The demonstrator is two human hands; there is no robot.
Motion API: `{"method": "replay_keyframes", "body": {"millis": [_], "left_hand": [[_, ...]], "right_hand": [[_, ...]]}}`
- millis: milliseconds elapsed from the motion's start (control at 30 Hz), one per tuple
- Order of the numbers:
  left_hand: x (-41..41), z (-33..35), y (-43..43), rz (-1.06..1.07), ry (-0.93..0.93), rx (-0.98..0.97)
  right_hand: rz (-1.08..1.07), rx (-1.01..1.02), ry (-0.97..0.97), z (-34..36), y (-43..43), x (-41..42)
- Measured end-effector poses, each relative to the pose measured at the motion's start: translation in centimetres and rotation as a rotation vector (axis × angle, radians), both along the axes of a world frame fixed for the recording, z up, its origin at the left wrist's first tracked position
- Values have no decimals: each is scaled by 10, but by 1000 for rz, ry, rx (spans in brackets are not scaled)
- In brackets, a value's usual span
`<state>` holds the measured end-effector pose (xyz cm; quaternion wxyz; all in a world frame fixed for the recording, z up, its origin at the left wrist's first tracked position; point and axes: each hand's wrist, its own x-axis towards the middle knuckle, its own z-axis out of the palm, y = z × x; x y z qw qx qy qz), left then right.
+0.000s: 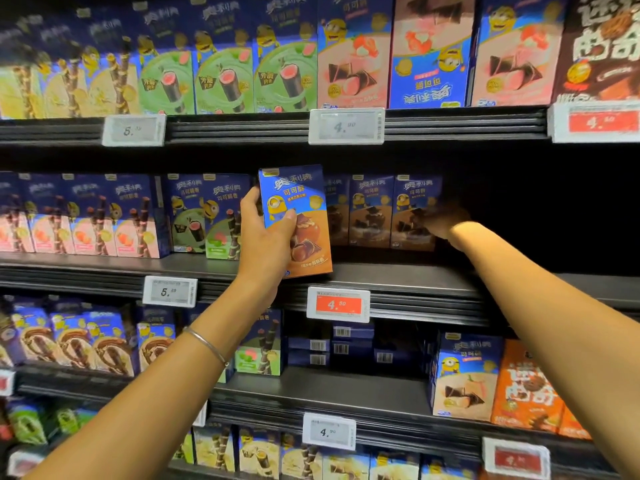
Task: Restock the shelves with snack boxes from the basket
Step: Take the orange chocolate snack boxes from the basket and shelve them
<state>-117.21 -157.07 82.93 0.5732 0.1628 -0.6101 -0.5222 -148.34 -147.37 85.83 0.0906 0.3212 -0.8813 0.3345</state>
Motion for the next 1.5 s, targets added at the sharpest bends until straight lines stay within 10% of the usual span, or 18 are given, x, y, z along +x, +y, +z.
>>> {"method": "replay_keyframes", "body": {"millis": [167, 433, 833, 1067, 1267, 1500], "left_hand": [[-3, -1, 2, -24, -4, 12], [-35, 13, 23, -140, -58, -56], [-94, 59, 18, 304, -996, -615], [-114, 54, 6, 444, -848, -698], [-116, 55, -10, 507, -956, -787], [-123, 61, -10, 611, -1022, -915]], "right_hand": [[-181, -267, 34, 15, 15, 56], [597, -390, -473, 16, 30, 145], [372, -399, -500, 15, 20, 118], [461, -305, -557, 9, -4, 105], [-40, -239, 150, 25, -1, 52], [-162, -366, -132, 7, -4, 3]]}}
